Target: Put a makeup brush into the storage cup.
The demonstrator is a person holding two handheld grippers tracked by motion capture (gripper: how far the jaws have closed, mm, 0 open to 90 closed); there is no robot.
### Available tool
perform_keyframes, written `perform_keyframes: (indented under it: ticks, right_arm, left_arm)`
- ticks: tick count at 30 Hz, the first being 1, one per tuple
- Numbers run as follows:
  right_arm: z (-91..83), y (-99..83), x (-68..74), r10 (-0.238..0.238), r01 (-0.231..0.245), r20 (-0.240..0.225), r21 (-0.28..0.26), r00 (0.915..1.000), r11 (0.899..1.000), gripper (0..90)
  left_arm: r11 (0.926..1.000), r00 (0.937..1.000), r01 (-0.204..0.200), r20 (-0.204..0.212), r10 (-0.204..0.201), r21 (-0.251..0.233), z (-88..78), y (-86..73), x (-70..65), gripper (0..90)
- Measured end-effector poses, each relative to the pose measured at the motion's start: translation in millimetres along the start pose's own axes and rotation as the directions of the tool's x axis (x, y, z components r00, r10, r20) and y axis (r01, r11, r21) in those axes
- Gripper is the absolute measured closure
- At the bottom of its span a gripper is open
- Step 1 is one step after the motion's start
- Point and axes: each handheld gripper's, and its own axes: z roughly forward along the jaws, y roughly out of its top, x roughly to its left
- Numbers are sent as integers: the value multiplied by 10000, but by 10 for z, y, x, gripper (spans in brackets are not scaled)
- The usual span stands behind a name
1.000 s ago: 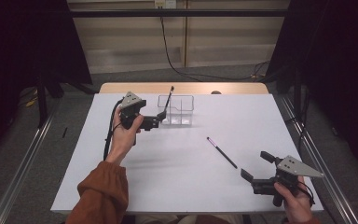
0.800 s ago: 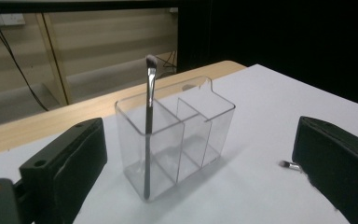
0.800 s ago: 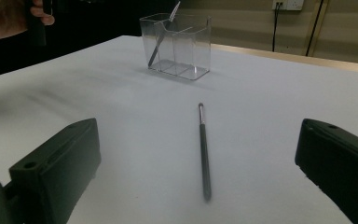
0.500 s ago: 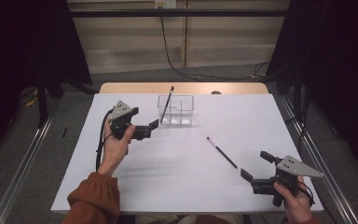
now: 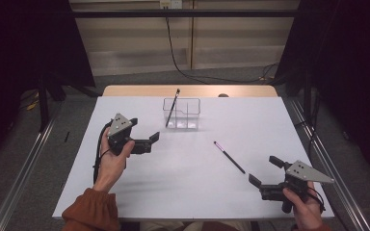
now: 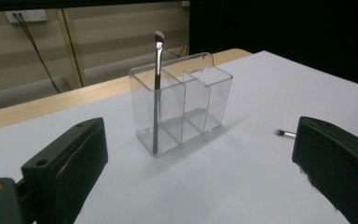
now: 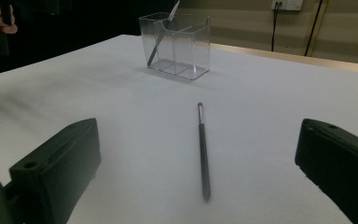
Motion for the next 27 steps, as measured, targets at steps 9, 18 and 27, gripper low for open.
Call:
perform_keyframes:
  ticks: [9,18,27]
  right_arm:
    - [8,3,6,-15,15,-18,-4,10000,10000,0]
    - [24,10,9,4,-4,-30,-13,10000,10000,0]
    - [65,19,4,-24,24,49,13,10000,10000,0]
  left_arm:
    - [10000,9999,-91,-117,91,0,-243,-113,-43,28]
    - [9998,9985,191,-508,-189,38,-548,-227,12,31]
    - [9993,9962,349,-802,-335,163,-832,-382,-19,32]
